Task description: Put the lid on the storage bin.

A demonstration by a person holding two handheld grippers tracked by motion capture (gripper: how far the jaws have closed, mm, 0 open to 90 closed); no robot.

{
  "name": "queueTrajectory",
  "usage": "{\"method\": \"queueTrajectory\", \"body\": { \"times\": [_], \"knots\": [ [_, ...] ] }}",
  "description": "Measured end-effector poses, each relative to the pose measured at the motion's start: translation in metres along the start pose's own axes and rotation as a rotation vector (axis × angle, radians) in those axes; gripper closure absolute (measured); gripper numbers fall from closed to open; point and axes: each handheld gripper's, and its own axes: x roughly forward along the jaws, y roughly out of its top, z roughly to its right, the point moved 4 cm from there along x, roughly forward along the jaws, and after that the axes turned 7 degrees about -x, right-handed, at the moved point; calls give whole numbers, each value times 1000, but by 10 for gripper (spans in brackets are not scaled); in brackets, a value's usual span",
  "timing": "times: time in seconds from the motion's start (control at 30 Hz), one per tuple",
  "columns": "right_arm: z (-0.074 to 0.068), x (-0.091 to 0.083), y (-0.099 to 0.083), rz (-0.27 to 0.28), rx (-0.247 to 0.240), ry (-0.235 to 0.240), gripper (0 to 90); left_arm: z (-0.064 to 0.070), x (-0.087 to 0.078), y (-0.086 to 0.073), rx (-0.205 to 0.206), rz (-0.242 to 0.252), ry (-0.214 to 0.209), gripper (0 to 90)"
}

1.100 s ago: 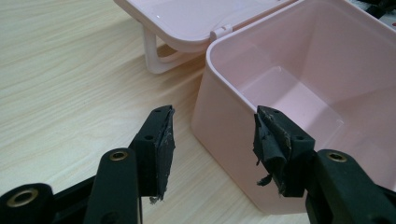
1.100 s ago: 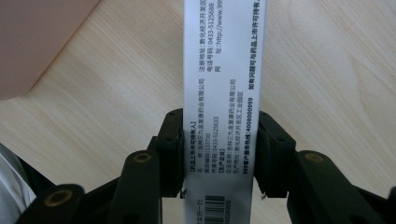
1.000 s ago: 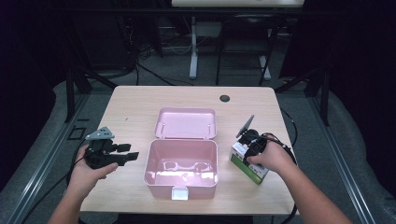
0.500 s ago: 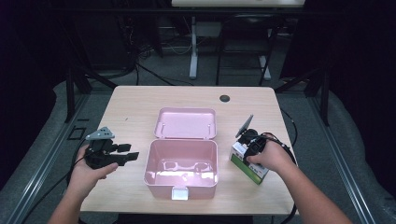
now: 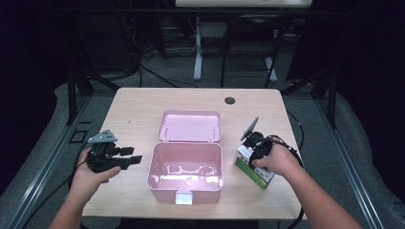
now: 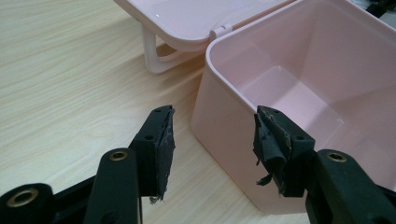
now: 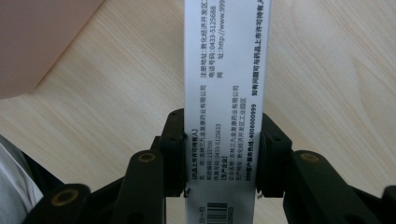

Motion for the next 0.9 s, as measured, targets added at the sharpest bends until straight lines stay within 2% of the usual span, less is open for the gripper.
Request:
{"method": "queueTrajectory", "body": {
  "times": [0.43, 0.63, 0.9],
  "knots": [
    [-9, -20, 4, 27, -31, -6, 616, -2, -1, 0, -14, 4, -8, 475],
    [-16, -40, 6, 39, -50, -15, 616, -3, -1, -1, -18, 4, -5, 470],
    [-23, -52, 7, 47, -70, -15, 616, -4, -1, -1, -10, 15, 18, 461]
  ]
}}
